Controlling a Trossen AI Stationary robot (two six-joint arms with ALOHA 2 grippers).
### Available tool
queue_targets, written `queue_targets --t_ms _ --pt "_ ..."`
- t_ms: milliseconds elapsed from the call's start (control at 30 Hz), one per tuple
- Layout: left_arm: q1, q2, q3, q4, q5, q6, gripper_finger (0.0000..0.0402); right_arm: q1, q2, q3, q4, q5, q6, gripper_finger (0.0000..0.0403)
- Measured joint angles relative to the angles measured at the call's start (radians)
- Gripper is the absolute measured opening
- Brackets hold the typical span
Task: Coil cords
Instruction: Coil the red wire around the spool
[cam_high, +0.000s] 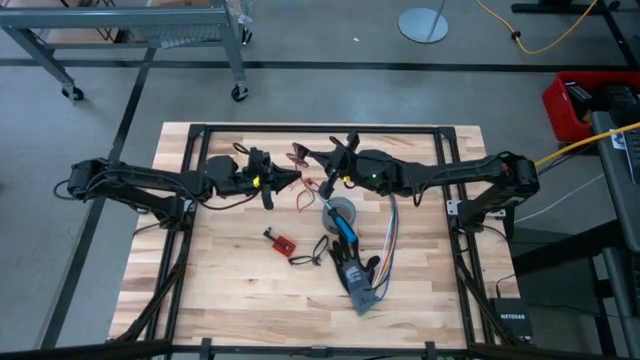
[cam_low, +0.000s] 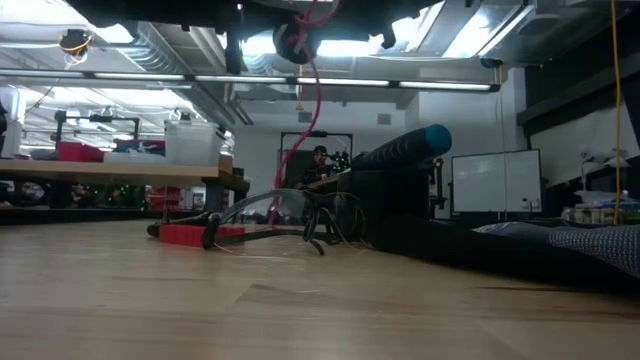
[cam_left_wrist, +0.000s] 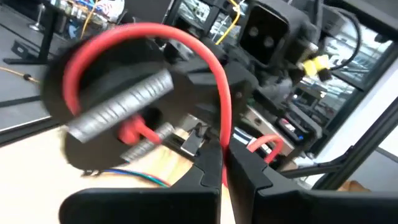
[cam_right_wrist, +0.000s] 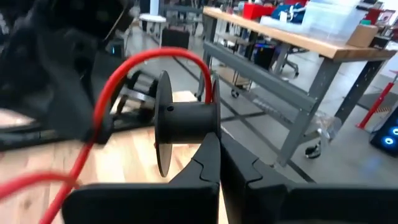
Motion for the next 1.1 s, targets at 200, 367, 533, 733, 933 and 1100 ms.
queue_targets --t_ms 200,367,533,733,933,1100 --pt "-0.016 0.005 0.0 0.002 0.001 0.0 0.0 -0.034 0.038 0.0 0.11 -0.017 0.002 0.0" --pt "-0.019 0.005 0.0 0.005 -0.001 0.016 0.0 -0.053 0.061 0.001 0.213 -0.097 0.054 0.0" --pt "-0.018 0.005 0.0 0.005 0.0 0.016 0.0 -0.052 0.084 0.035 0.211 -0.153 0.08 0.0" --pt "-0.018 0.005 0.0 0.017 -0.002 0.015 0.0 -0.051 0.144 0.073 0.212 -0.207 0.088 0.0" --pt "-0.019 0.005 0.0 -0.009 -0.001 0.013 0.0 -0.053 0.177 0.078 0.221 -0.207 0.109 0.0" --pt "-0.02 0.005 0.0 -0.091 -0.001 0.011 0.0 -0.053 0.171 0.078 0.291 -0.208 0.108 0.0"
